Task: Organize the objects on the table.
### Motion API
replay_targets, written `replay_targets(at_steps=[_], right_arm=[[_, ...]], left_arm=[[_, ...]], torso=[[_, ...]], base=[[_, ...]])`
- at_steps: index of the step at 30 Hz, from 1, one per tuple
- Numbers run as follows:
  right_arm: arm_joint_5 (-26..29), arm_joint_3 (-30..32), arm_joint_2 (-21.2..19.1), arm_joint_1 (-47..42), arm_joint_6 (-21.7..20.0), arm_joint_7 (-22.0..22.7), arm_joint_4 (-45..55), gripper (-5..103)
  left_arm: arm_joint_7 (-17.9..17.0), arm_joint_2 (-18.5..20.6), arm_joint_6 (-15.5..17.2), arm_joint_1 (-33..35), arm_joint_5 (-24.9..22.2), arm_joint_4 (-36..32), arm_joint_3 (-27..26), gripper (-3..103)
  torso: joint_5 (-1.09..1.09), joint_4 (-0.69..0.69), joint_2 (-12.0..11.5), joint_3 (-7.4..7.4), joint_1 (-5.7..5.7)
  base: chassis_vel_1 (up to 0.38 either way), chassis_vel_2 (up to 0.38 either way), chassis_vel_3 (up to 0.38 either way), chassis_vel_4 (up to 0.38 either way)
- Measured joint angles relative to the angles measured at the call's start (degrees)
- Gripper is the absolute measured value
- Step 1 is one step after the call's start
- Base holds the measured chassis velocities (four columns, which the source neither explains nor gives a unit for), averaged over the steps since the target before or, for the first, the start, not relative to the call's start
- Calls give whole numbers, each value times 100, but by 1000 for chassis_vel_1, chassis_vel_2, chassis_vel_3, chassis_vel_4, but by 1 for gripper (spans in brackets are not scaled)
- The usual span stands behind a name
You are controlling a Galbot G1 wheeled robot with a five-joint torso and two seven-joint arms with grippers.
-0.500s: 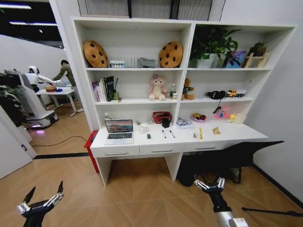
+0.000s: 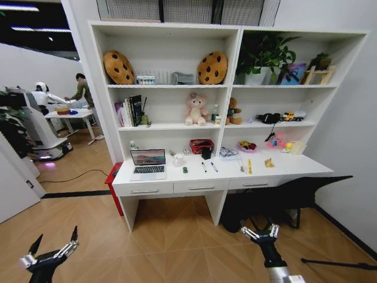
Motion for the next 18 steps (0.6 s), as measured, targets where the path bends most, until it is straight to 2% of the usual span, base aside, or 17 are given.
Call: replay_targets(at_steps=[18], right_arm=[[-24,22,62,-60,56,-129,85,100]], left_arm=[[-27,-57,40,-27,56,-69,38,100]], torso=[[0,-1,0,0,-1]], base=[[0,0,0,0]])
